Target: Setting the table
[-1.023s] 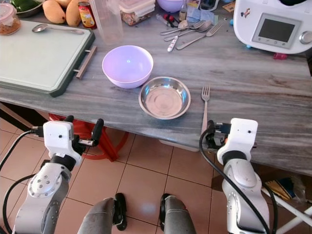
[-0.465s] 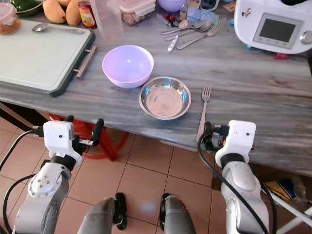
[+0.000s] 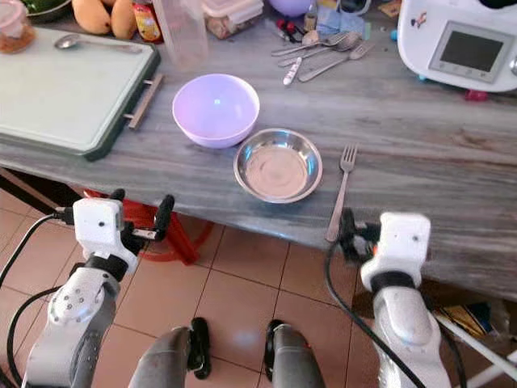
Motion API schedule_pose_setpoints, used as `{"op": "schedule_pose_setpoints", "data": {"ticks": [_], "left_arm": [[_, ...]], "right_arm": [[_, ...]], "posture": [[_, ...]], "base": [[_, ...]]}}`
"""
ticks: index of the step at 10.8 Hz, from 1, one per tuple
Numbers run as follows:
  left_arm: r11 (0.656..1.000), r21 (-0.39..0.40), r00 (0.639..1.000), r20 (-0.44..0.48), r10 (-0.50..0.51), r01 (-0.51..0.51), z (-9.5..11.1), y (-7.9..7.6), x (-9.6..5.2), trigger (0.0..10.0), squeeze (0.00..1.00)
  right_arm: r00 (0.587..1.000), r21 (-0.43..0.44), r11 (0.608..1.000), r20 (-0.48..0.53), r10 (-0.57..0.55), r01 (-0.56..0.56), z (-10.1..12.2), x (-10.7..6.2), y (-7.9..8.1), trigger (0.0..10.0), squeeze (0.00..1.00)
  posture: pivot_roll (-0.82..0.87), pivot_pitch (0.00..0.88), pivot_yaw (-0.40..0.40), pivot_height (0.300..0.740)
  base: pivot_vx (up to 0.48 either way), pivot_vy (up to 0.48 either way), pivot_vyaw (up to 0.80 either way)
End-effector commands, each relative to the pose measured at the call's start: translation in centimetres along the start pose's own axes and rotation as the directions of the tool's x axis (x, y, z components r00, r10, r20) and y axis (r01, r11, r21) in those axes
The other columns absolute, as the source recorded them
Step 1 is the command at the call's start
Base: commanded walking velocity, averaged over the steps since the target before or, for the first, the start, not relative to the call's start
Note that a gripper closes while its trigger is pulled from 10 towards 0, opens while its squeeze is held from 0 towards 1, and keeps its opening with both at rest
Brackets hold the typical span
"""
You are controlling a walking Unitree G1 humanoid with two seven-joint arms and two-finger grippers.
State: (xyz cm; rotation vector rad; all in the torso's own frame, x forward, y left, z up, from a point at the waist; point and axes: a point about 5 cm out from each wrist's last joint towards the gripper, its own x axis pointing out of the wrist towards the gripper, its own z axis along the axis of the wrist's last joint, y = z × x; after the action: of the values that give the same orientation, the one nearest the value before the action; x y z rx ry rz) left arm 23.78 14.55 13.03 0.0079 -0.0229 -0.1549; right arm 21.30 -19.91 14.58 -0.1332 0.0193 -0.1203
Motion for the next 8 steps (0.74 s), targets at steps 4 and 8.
{"op": "schedule_pose_setpoints", "data": {"ticks": [4,8], "left_arm": [[1.0,-0.003,1.0,-0.005,0.004,-0.004,0.0,-0.1,-0.1,10.0,0.0],[0.999,-0.029,0.999,0.032,0.039,-0.038,0.4,-0.3,1.5,10.0,0.0]], "right_arm": [[0.998,0.006,1.0,0.056,0.001,-0.001,0.6,0.6,0.8,10.0,0.0],[0.995,0.049,0.999,0.1,0.001,-0.006,0.8,2.8,1.8,10.0,0.0]], "posture": [[-0.04,0.216,0.001,0.74],[-0.04,0.157,0.001,0.74]], "base": [[0.0,0.0,0.0],[-0.133,0.0,0.0]]}}
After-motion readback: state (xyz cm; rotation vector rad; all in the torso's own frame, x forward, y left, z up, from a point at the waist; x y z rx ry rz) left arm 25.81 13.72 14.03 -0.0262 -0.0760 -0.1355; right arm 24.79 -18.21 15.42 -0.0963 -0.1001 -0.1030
